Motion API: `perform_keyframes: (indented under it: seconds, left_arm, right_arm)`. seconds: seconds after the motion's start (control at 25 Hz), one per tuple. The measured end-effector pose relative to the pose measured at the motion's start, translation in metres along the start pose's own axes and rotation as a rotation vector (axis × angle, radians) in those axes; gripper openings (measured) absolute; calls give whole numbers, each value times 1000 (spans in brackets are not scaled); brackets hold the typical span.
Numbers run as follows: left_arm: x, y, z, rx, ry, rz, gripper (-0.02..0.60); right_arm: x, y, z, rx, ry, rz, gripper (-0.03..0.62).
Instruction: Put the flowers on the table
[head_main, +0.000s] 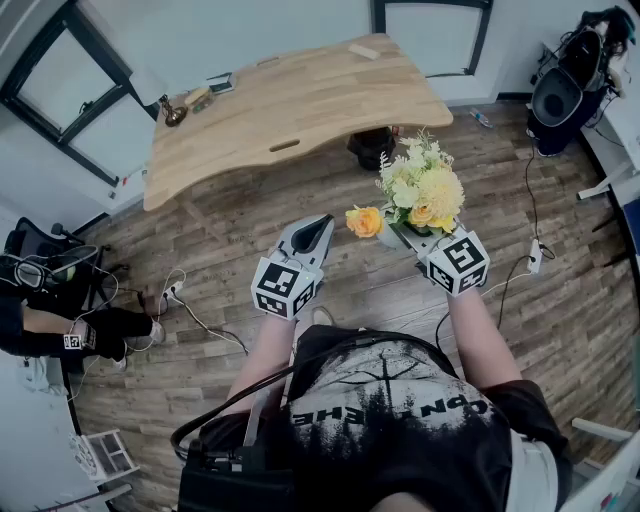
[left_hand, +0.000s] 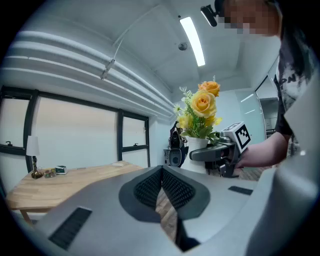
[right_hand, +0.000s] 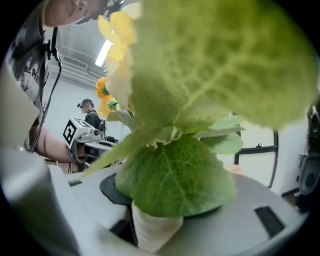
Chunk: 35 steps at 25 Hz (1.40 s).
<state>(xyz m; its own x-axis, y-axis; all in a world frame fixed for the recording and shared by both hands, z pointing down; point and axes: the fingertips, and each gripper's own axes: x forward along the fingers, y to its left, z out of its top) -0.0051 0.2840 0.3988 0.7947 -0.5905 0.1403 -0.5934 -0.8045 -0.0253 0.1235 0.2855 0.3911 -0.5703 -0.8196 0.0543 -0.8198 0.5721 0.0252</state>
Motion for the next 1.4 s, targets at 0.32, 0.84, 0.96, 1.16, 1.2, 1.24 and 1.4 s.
perform_keyframes:
  seconds: [0.32, 0.84, 0.96, 1.16, 1.2, 1.24, 1.4]
  left_arm:
    - [2, 0, 0, -1, 2, -4, 14]
    - [2, -1, 0, -5, 4, -11, 14]
    - [2, -3, -2, -2, 6, -12, 14]
    - [2, -6, -5, 2, 13, -4, 14]
    - [2, -4, -5, 1, 15, -2, 14]
    - [2, -1, -6, -1, 17, 1, 14]
    - [2, 16, -13, -9, 23, 13, 14]
  right_arm:
    - [0, -1, -2, 0, 8, -3, 252]
    - [-2, 0, -5, 35, 13, 2, 253]
    - [-4, 1, -7, 34, 10, 2, 253]
    - [-6, -3, -12, 35, 11, 2, 253]
    - [-3, -3, -12, 36, 11, 3, 252]
    - [0, -3, -13, 37, 11, 5, 252]
    - [17, -4, -17, 38, 18, 14, 253]
